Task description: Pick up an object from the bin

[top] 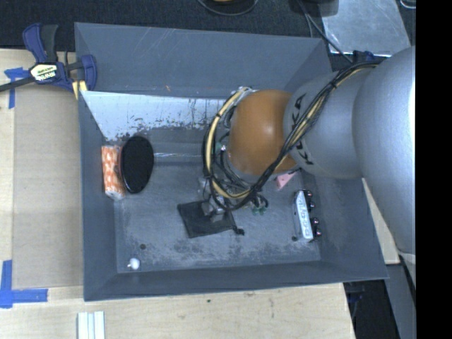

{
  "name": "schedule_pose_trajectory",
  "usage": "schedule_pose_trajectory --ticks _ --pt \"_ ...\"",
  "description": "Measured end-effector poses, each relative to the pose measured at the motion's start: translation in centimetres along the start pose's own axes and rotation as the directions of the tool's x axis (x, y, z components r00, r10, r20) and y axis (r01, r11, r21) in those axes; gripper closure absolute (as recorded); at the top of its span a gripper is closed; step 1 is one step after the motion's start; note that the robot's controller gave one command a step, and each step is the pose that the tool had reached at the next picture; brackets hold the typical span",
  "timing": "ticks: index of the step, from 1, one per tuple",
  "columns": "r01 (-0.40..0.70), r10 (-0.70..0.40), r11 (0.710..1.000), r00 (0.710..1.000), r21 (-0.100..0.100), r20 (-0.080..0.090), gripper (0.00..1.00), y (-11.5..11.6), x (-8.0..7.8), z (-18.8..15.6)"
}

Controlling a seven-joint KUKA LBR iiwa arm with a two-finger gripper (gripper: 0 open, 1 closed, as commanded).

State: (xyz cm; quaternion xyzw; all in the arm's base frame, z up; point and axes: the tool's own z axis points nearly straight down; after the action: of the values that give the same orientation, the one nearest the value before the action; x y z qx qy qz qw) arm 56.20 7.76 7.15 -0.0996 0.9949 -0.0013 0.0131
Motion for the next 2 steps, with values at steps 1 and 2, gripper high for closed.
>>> schedule_pose_trajectory --ticks 1,2 --pt "0.0 0.0 1.0 1.0 0.0 0.0 1.0 0.0 0.0 0.0" --pt "0.02 -0.02 1.0 1.0 0.0 -0.002 1.0 2.2 -0.6 -8.0"
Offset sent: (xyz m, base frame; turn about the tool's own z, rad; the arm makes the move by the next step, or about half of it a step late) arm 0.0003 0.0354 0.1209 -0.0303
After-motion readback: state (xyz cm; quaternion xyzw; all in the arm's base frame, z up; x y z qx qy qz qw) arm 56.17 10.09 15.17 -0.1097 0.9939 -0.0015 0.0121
